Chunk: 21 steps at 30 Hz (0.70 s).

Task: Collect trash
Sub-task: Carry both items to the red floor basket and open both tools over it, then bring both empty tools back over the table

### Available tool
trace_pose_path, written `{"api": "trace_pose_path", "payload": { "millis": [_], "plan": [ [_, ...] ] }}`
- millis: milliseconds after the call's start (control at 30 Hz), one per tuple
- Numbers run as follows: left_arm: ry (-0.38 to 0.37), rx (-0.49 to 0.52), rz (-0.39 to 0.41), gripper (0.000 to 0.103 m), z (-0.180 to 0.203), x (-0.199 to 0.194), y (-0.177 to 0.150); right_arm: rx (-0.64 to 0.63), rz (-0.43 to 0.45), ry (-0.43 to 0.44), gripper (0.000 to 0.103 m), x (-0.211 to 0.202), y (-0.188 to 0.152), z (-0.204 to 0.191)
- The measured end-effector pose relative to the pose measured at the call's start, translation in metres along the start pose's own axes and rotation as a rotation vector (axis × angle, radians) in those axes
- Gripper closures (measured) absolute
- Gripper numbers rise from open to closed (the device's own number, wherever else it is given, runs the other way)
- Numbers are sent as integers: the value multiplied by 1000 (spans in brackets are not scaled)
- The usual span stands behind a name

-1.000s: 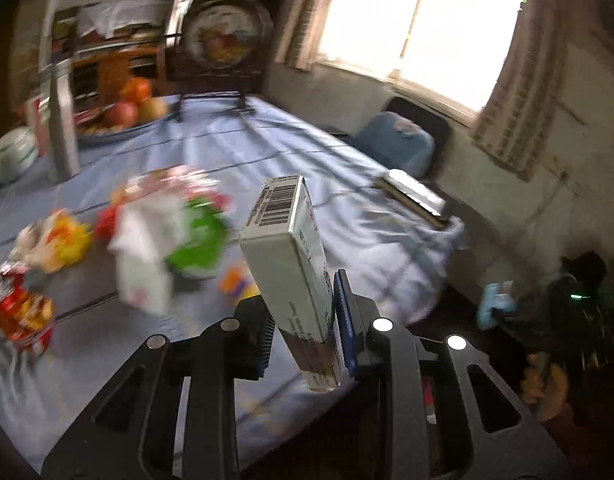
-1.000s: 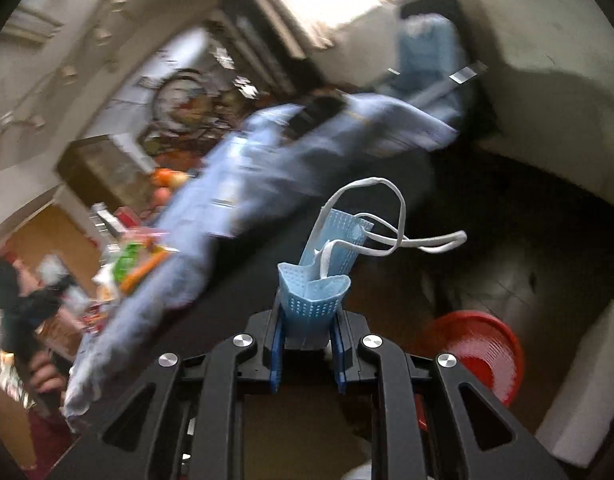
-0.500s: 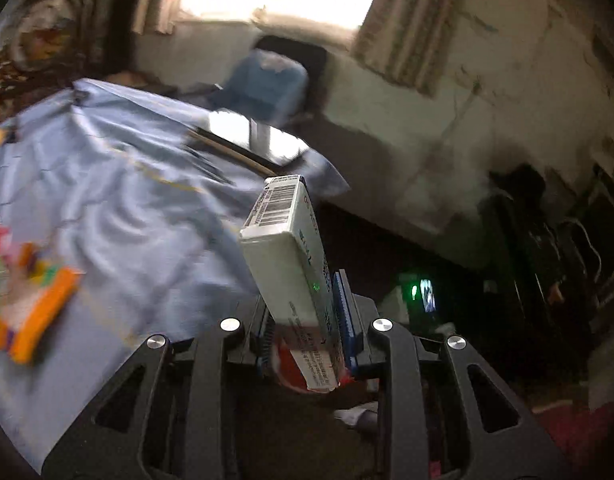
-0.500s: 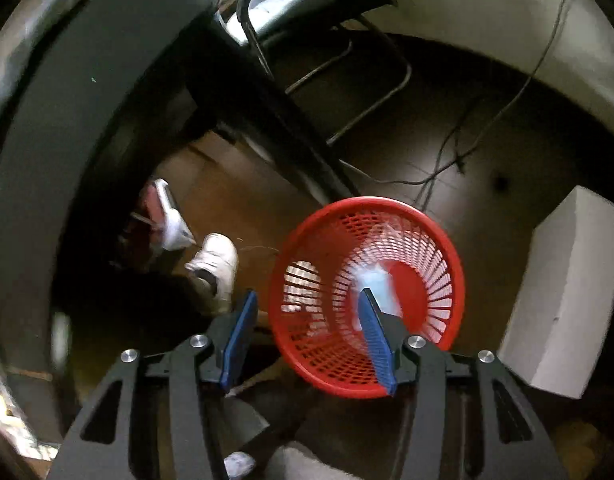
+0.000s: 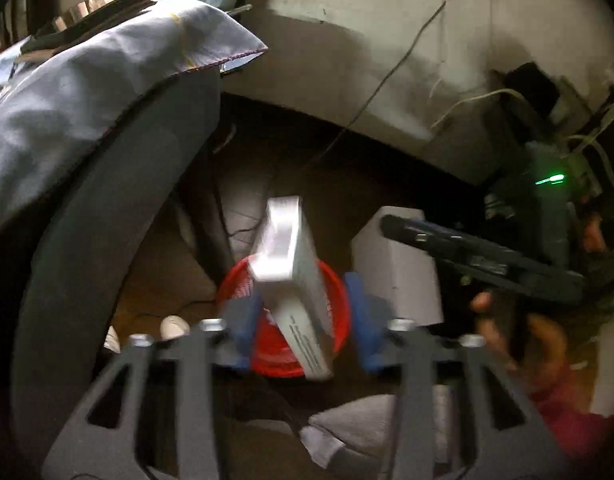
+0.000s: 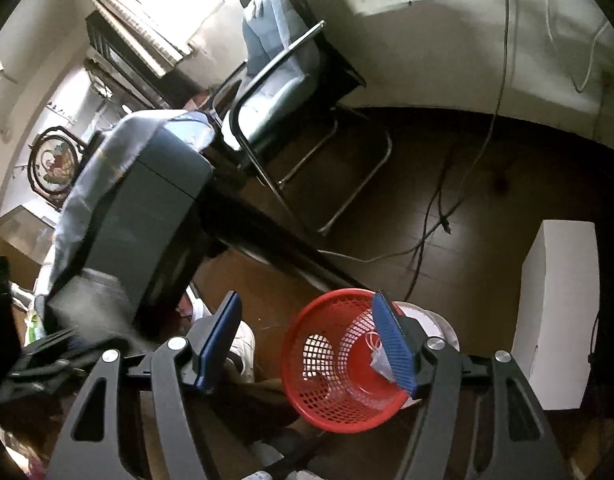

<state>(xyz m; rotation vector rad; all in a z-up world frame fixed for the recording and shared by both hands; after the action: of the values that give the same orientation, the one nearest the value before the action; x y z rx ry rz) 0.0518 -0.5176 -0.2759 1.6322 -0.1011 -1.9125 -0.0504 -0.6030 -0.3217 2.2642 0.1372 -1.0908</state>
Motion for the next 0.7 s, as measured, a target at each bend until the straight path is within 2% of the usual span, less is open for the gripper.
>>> {"api": "trace_pose_path", "payload": {
  "millis": [67, 100, 433, 700],
  "plan": [
    [34, 10, 37, 14, 0, -6, 2, -14, 12, 5, 36, -3, 2, -4],
    [47, 18, 63, 11, 0, -13, 4, -19, 15, 8, 36, -8, 3, -3],
    [153, 46, 210, 10, -8, -82, -5, -103, 65, 66, 36, -30, 13, -47],
    [231, -35, 349, 8, -42, -157, -11, -235, 139, 124, 30, -70, 18, -110]
  ]
}}
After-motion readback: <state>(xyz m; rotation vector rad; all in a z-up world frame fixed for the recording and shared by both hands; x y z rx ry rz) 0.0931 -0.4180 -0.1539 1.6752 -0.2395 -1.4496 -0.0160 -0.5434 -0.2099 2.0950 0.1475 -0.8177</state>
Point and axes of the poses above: each gripper's, at about its wrist camera, not at the fingertips, and x roughly the way its jaws point, z to its right, y to its top, the point moved 10 cm from there along x, roughly the way its jaws point, and after that the axes turned 6 degrees about -x, right-handed, at the moved point
